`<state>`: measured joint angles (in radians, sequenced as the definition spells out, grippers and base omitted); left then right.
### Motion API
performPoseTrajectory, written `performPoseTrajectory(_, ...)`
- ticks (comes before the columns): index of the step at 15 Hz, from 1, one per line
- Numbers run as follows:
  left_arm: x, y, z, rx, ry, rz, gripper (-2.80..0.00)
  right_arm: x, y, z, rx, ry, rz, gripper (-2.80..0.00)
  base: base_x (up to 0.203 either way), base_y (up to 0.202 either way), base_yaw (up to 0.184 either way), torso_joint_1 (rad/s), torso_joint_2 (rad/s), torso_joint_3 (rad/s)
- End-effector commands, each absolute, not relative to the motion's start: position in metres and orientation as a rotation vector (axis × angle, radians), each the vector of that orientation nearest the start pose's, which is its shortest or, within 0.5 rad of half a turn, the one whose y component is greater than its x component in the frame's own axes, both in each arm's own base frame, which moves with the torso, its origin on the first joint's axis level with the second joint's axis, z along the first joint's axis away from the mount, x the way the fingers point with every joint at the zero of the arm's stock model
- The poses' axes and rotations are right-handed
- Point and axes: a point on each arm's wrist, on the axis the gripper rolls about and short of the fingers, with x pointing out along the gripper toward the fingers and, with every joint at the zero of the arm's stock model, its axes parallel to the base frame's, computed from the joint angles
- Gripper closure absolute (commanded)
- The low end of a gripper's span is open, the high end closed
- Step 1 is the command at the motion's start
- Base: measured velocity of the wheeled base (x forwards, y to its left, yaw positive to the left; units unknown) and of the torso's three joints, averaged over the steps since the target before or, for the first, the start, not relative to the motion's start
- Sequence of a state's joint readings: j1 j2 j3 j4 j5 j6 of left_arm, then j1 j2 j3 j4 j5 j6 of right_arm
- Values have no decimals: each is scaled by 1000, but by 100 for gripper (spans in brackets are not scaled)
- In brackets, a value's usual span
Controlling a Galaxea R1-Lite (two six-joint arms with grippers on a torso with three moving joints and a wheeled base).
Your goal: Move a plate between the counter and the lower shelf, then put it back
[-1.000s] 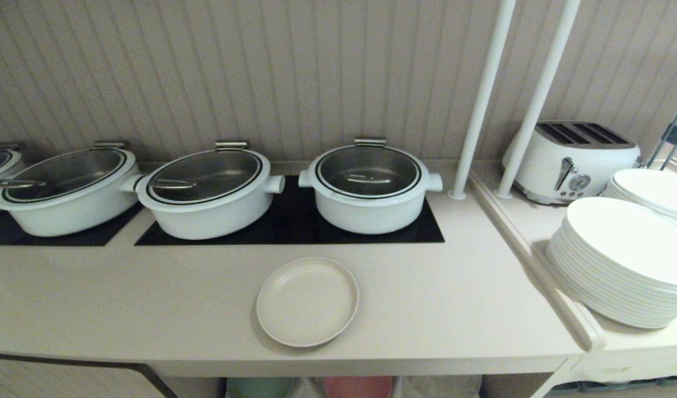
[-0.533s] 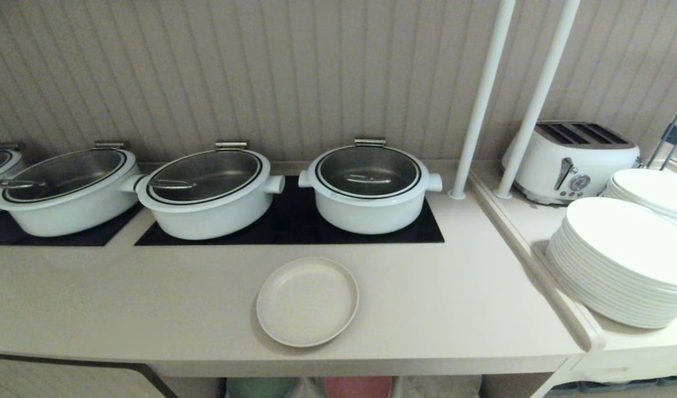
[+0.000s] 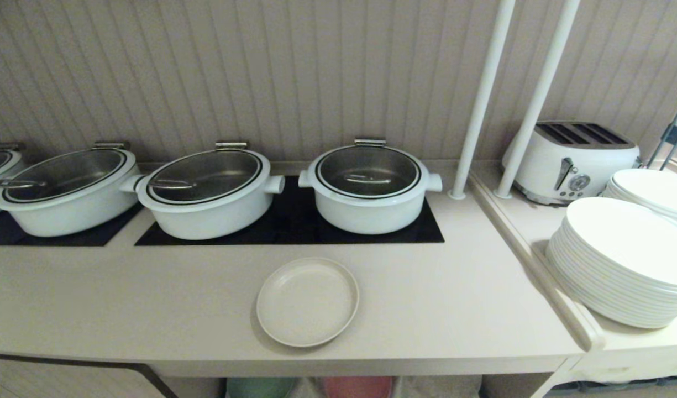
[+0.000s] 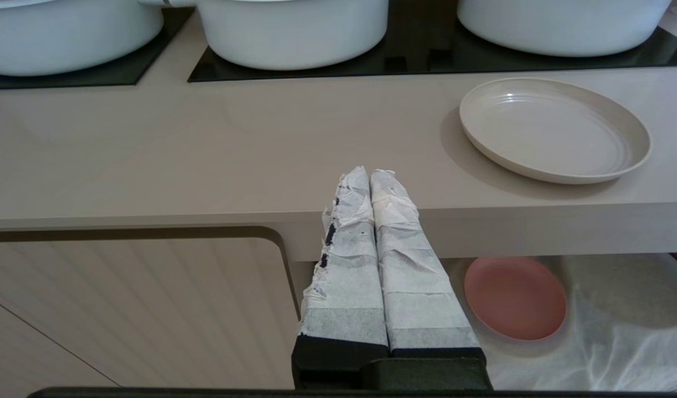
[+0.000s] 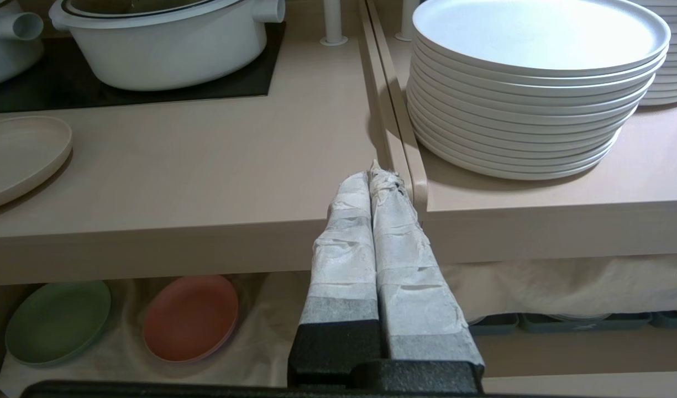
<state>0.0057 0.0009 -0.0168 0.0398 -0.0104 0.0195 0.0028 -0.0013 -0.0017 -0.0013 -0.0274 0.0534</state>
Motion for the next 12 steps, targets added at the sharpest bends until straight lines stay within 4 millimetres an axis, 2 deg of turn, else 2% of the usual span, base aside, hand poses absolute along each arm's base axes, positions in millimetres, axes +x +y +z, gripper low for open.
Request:
performPoseTrajectory(1, -24, 0, 76, 20, 24, -5, 0, -23, -1, 76, 54, -4, -24, 0, 0, 0, 0, 0, 0, 0)
performPoseTrajectory(12, -24, 0, 76, 17, 25, -5, 0, -23, -1, 76, 55, -4, -35, 0, 0, 0, 0, 0, 0, 0)
